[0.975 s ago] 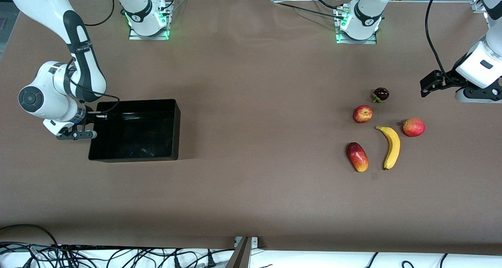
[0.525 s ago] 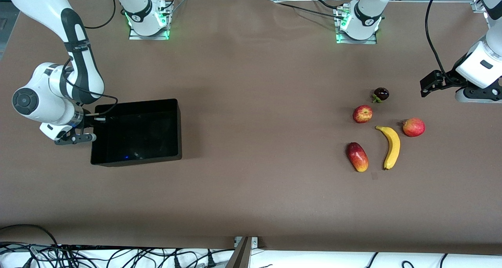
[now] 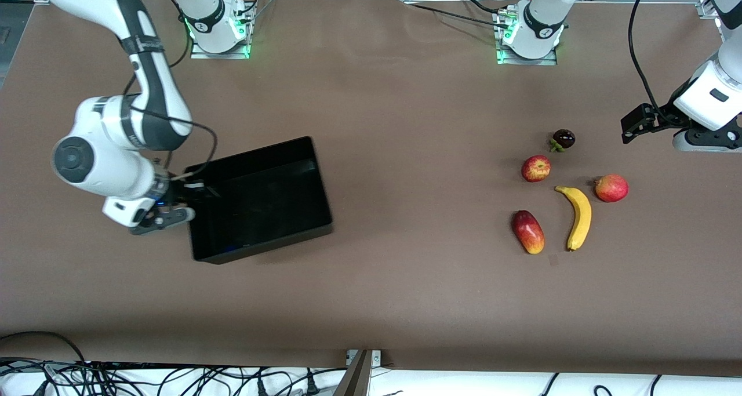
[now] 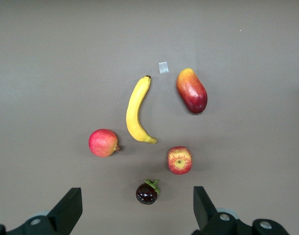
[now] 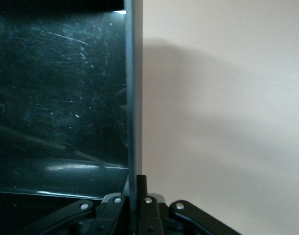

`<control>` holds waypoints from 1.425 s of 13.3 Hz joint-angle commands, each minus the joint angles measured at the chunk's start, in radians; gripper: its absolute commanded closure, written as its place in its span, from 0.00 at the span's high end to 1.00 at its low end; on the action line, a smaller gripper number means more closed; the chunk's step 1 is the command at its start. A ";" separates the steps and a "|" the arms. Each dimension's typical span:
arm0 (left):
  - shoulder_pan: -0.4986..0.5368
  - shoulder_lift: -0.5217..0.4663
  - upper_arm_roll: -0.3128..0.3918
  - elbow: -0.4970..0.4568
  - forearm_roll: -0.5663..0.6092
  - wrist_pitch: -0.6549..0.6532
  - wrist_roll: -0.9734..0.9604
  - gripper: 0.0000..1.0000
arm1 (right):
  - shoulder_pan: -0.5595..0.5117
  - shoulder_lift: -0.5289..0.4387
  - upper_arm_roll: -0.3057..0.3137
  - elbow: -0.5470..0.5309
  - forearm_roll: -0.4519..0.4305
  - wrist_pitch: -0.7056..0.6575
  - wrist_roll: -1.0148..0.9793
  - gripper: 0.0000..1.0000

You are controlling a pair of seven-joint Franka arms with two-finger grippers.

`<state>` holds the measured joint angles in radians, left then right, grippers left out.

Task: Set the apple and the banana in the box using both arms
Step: 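Push the black box with the right gripper toward the fruit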

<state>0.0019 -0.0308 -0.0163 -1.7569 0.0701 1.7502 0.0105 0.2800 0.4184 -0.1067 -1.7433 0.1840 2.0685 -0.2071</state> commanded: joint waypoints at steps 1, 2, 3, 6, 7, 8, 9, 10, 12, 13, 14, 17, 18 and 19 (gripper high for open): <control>-0.005 -0.003 0.004 0.013 -0.015 -0.017 -0.006 1.00 | 0.052 0.037 0.054 0.065 0.032 -0.028 0.179 0.00; -0.005 -0.003 0.004 0.013 -0.015 -0.017 -0.006 1.00 | 0.114 0.055 0.058 0.082 0.034 -0.027 0.268 0.00; -0.005 -0.003 0.004 0.013 -0.015 -0.017 -0.006 1.00 | 0.170 0.074 0.058 0.093 0.034 -0.019 0.352 0.00; -0.005 -0.003 0.004 0.013 -0.015 -0.017 -0.006 1.00 | 0.307 0.186 0.058 0.226 0.035 -0.018 0.571 0.00; -0.005 -0.003 0.004 0.013 -0.015 -0.017 -0.006 1.00 | 0.335 0.218 0.058 0.264 0.034 -0.016 0.621 0.00; -0.005 -0.003 0.004 0.013 -0.015 -0.017 -0.006 1.00 | 0.365 0.252 0.058 0.301 0.034 -0.015 0.664 0.00; -0.005 -0.003 0.004 0.013 -0.015 -0.017 -0.006 1.00 | 0.395 0.284 0.058 0.336 0.034 -0.010 0.710 0.00; -0.005 -0.003 0.004 0.013 -0.015 -0.017 -0.006 1.00 | 0.424 0.318 0.058 0.373 0.034 0.004 0.763 0.00; -0.006 -0.003 0.004 0.013 -0.015 -0.017 -0.006 1.00 | 0.456 0.364 0.058 0.415 0.034 0.045 0.834 0.00; -0.006 -0.003 0.004 0.013 -0.015 -0.017 -0.006 1.00 | 0.467 0.379 0.059 0.424 0.034 0.070 0.859 0.00; -0.006 -0.003 0.004 0.013 -0.015 -0.017 -0.006 1.00 | 0.476 0.390 0.059 0.427 0.034 0.088 0.877 0.00; -0.006 0.000 0.004 0.011 -0.016 -0.058 0.006 1.00 | 0.514 0.407 0.059 0.427 0.034 0.124 0.884 0.00; -0.010 0.012 0.004 0.011 -0.016 -0.069 0.005 1.00 | 0.518 0.410 0.059 0.427 0.031 0.124 0.878 0.00; -0.011 0.023 0.003 0.011 -0.016 -0.092 0.005 1.00 | 0.525 0.411 0.059 0.427 0.028 0.125 0.874 0.00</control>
<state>-0.0008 -0.0280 -0.0163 -1.7575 0.0701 1.6970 0.0105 0.7874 0.8204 -0.0397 -1.3504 0.1942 2.1892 0.6684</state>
